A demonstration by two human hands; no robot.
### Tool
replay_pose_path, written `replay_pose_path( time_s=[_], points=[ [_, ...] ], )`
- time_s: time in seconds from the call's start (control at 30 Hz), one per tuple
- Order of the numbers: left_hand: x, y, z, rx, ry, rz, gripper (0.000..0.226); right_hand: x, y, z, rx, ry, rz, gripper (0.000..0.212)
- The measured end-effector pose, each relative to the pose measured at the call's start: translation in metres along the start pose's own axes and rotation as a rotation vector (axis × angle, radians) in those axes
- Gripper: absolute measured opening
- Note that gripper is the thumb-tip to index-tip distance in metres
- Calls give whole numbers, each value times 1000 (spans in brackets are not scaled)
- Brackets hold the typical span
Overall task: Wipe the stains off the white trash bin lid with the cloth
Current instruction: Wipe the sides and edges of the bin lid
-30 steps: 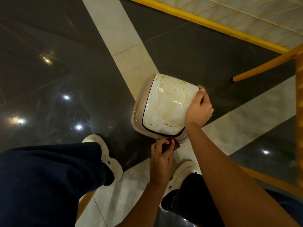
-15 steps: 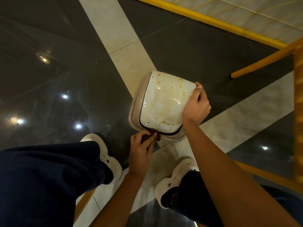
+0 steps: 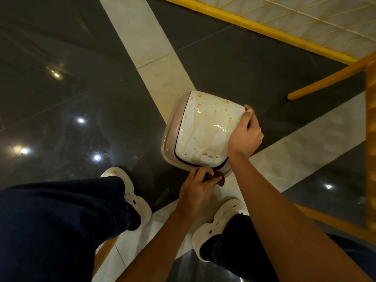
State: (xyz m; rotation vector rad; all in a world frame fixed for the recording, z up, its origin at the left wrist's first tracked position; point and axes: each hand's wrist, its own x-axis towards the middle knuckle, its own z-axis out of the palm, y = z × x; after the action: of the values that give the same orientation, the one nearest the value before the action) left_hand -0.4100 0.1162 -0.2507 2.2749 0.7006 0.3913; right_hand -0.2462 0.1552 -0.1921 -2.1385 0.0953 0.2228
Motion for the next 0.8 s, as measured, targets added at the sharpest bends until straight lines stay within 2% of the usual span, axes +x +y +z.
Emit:
replay_pose_path(
  time_s=[0.1, 0.2, 0.27, 0.33, 0.4, 0.57, 0.67, 0.8],
  points=[
    [-8, -18, -20, -63, 61, -122, 24, 1, 2, 0, 13, -16, 9, 35],
    [-10, -26, -35, -15, 143, -201, 25, 2, 3, 0, 12, -34, 13, 36],
    [-7, -20, -29, -6, 94, -189, 26, 2, 3, 1, 9, -32, 14, 36],
    [-5, -8, -16, -43, 35, -107, 30, 1, 3, 1, 7, -21, 12, 36],
    [-2, 2, -5, -40, 16, -29, 24, 1, 3, 1, 8, -15, 9, 36],
    [-3, -2, -8, -2, 8, -41, 25, 1, 3, 1, 9, -22, 3, 35],
    [-10, -21, -28, 7, 87, -149, 25, 2, 3, 1, 14, -31, -3, 35],
    [-15, -34, -47, 62, 195, -293, 37, 2, 4, 2, 22, -40, 3, 36]
  ],
)
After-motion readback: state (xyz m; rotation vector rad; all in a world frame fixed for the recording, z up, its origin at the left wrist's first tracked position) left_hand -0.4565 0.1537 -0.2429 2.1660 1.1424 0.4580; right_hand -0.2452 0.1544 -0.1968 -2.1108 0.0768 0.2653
